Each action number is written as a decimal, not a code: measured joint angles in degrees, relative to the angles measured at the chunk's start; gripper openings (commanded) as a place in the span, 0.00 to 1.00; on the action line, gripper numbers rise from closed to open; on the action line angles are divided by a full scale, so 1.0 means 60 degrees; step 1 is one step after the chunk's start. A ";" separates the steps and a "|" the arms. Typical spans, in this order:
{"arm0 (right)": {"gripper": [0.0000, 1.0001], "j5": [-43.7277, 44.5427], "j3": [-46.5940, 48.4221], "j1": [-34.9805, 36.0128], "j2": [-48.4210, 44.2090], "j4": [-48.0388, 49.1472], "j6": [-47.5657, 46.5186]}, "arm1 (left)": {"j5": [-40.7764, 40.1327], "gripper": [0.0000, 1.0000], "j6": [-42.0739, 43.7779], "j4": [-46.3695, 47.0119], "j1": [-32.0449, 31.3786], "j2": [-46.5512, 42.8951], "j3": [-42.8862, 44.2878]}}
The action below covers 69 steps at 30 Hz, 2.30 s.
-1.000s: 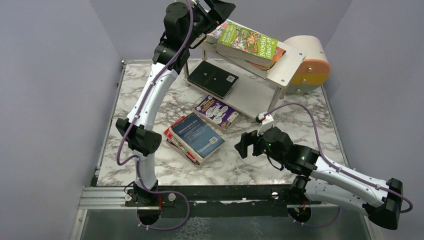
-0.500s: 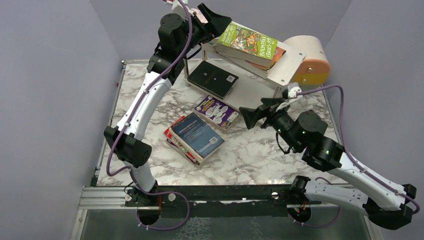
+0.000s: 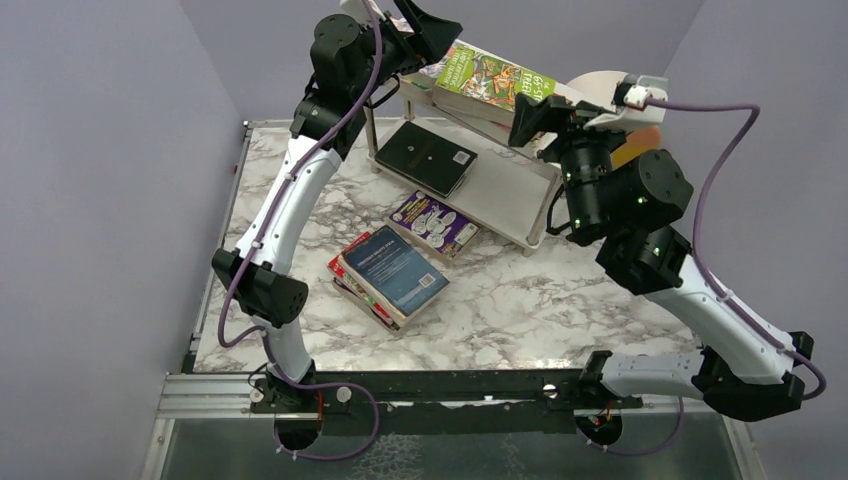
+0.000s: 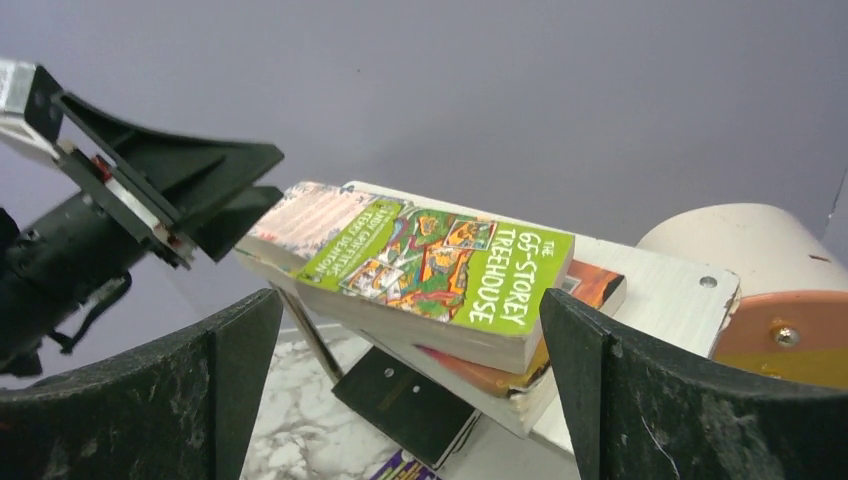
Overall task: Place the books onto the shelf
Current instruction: Adjust the book on the shelf.
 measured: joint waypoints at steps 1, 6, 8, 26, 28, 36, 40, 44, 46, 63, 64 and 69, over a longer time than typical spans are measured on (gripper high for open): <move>1.00 0.0189 0.0364 -0.0036 0.0237 -0.0044 -0.0149 | 0.0018 0.76 0.0036 -0.0095 0.0011 0.0091 0.0146; 1.00 0.0419 0.2881 -0.0499 0.1577 -0.0688 -0.0310 | 0.0262 0.76 0.0186 -0.0506 0.0018 0.0437 0.0641; 1.00 0.0200 0.3938 -0.1005 0.2116 -0.1370 -0.0044 | 0.0375 0.76 0.0226 -0.0637 0.0022 0.0481 0.0681; 1.00 -0.6513 0.4171 -0.6568 0.3891 -0.4342 0.3646 | 0.1282 0.76 0.0328 -0.0947 0.0335 0.0958 0.1155; 1.00 -0.7071 0.3865 -0.6659 0.3799 -0.4222 0.3887 | 0.1417 0.76 0.0310 -0.0933 0.0331 0.1060 0.1220; 1.00 -0.8473 0.3195 -0.6823 0.3708 -0.3617 0.4568 | 0.1800 0.76 0.0168 -0.0925 0.0331 0.1421 0.1220; 1.00 -0.8648 0.2900 -0.6823 0.3701 -0.3442 0.4732 | 0.1945 0.76 0.0124 -0.0918 0.0331 0.1501 0.1220; 1.00 -0.8644 0.2772 -0.6827 0.3701 -0.3391 0.4794 | 0.2146 0.76 0.0004 -0.0750 0.0335 0.1537 0.1220; 1.00 -0.8633 0.2747 -0.6827 0.3683 -0.3344 0.4801 | 0.2262 0.76 -0.0095 -0.0605 0.0331 0.1570 0.1220; 1.00 -0.8244 0.2226 -0.6830 0.2911 -0.3104 0.4790 | 0.2597 0.77 -0.0514 0.0007 0.0342 0.2036 0.1366; 1.00 -0.8229 0.2178 -0.6830 0.2911 -0.3104 0.4790 | 0.2561 0.77 -0.0510 0.0015 0.0342 0.2036 0.1362; 1.00 -0.8204 0.1967 -0.6841 0.2907 -0.3104 0.4790 | 0.2466 0.77 -0.0495 0.0076 0.0342 0.2033 0.1333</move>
